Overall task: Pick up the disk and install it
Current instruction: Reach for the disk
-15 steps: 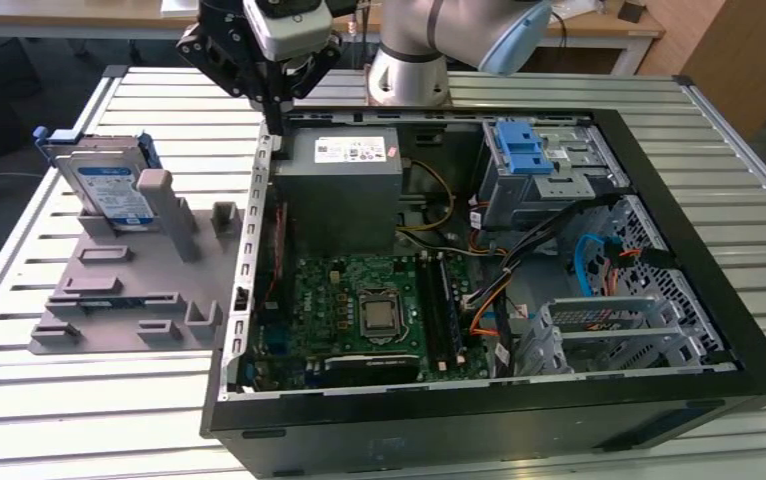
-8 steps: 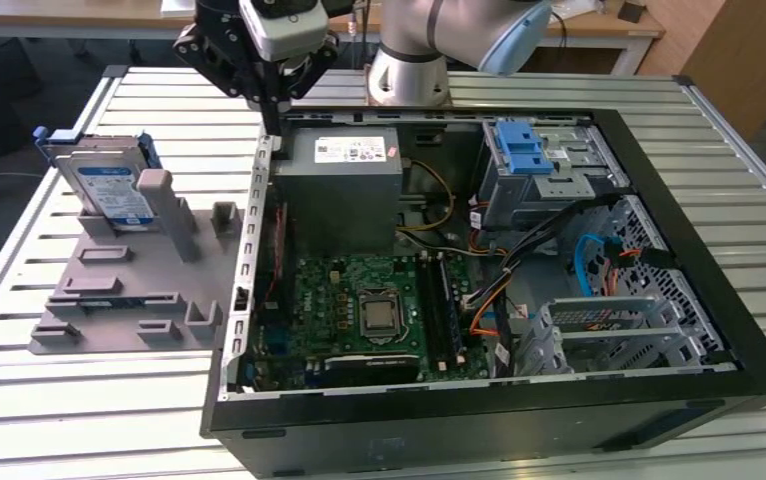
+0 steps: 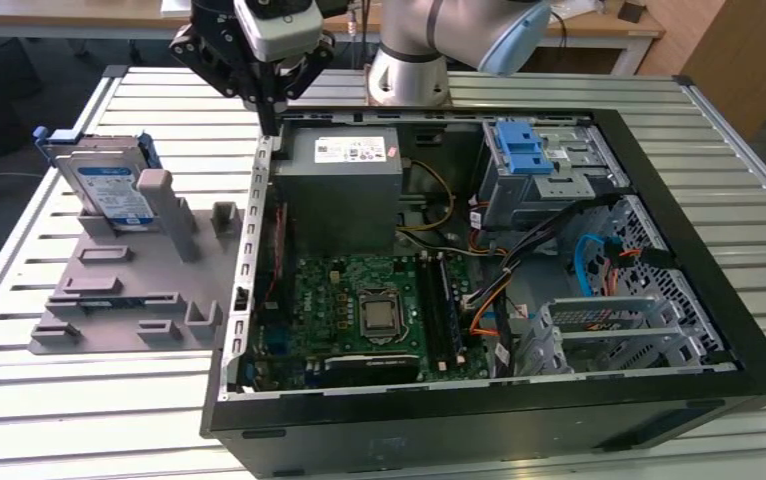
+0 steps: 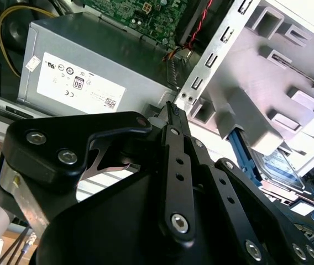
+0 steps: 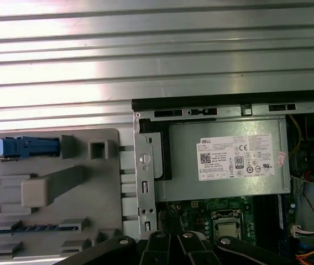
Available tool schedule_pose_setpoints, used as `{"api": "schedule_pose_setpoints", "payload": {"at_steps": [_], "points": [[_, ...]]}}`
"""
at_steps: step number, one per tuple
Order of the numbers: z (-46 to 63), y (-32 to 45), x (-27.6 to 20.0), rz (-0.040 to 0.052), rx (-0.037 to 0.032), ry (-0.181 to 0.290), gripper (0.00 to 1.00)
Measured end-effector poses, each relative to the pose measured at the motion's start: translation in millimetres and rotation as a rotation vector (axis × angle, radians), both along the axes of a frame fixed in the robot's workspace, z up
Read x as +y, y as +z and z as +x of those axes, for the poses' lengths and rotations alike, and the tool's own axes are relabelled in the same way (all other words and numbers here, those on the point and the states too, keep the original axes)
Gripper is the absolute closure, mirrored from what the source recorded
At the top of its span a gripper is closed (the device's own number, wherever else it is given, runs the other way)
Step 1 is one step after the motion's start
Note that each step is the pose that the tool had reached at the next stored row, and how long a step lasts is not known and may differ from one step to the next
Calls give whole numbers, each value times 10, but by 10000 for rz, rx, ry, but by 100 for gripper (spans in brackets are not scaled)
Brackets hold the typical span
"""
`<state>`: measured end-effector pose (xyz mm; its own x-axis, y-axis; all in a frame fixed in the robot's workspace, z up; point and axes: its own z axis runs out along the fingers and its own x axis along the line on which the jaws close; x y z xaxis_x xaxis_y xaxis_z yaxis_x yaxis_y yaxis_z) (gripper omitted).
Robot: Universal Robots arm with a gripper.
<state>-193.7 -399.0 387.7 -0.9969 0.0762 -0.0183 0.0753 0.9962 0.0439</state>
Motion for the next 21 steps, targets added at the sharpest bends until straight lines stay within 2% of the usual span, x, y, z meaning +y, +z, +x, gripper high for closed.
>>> {"api": "schedule_pose_setpoints", "payload": {"at_steps": [11, 17, 21], "points": [[-73, -5, 1, -1, 1, 0, 89], [-236, -9, 13, 1, 0, -1, 89], [-367, -17, 57, 0, 1, -3, 89]]}}
